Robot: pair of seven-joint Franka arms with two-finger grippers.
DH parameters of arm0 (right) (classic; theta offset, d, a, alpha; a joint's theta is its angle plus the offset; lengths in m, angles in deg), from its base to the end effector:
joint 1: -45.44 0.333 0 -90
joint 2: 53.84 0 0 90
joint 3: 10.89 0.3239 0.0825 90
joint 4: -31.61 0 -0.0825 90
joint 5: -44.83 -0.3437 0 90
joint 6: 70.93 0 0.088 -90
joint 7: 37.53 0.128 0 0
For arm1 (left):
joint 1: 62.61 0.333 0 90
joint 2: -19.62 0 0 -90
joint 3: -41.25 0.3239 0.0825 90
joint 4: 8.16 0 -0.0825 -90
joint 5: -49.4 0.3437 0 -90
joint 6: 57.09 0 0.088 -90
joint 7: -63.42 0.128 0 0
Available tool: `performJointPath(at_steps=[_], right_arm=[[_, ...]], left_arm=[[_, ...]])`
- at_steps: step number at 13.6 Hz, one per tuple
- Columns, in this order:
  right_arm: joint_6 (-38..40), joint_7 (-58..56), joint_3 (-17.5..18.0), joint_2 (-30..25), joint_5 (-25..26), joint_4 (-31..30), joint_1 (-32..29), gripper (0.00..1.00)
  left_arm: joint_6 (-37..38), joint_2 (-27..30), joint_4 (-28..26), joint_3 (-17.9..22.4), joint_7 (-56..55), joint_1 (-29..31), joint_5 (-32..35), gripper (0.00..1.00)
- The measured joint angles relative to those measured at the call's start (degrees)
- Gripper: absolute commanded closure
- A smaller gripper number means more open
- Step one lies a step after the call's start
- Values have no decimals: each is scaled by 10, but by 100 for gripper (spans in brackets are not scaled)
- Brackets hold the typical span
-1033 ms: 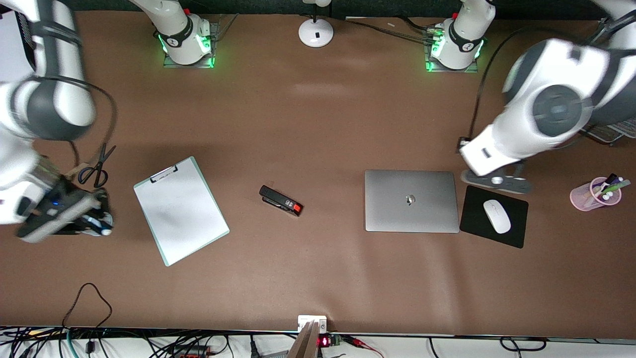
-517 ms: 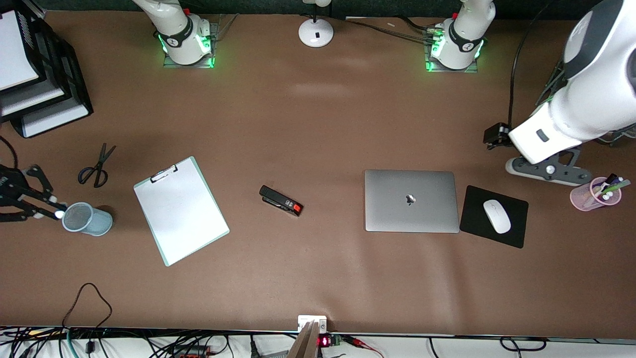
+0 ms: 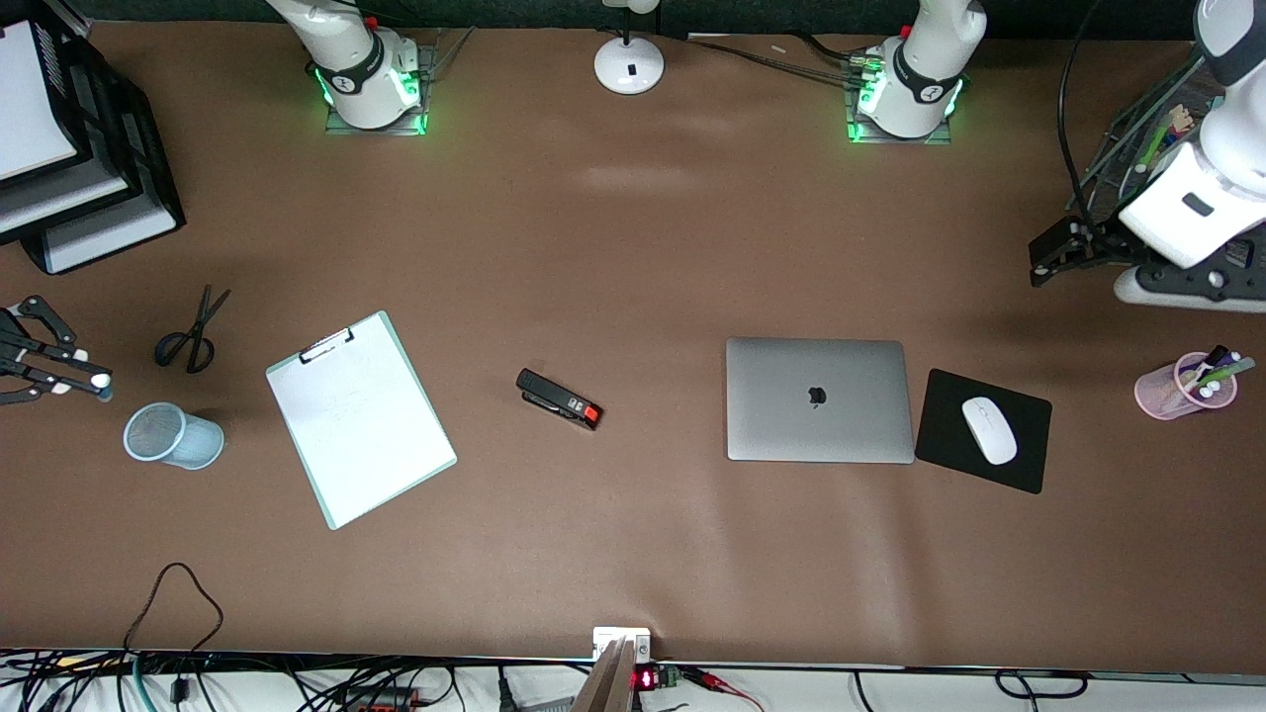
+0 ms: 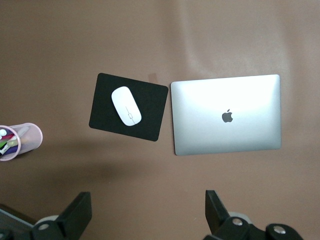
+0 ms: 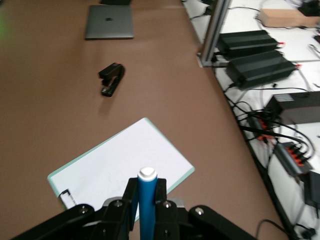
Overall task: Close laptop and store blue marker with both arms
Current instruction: 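Carry the marker with the right gripper over the light-blue mesh cup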
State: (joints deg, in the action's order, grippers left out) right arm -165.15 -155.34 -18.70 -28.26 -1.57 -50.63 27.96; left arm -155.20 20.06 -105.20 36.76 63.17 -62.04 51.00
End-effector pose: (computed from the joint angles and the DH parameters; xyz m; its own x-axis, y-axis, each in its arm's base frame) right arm 0.6154 -0.1767 0.4505 0.0473 0.7221 0.6902 0.9864 -0.1426 0.0816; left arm 0.5213 -0.0327 0.5744 0.9973 -0.0679 0.0264 -0.0672 -0.9973 -0.0282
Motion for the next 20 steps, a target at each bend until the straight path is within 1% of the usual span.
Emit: performJointPath(at_steps=[1,3,5,8,12,15,20], right_arm=[[13,-26,0,16,-11,8,-11,100],[21,-95,0,44,-21,22,-30,100],[21,-148,0,69,-22,34,-46,100],[23,-189,1,106,-24,57,-60,100],[44,-210,2,142,-47,64,-75,100],[56,-224,4,150,-63,67,-77,100],[57,-278,9,154,-65,71,-77,100]], left_arm=[[-2,7,-8,11,3,-11,0,0],[-2,9,-9,52,6,-50,0,0],[-3,6,-10,66,8,-58,0,0],[7,6,-10,67,10,-61,0,0],[15,6,-10,67,10,-68,0,0],[23,6,-10,64,10,-71,0,0],[33,6,-9,63,10,-73,0,0]])
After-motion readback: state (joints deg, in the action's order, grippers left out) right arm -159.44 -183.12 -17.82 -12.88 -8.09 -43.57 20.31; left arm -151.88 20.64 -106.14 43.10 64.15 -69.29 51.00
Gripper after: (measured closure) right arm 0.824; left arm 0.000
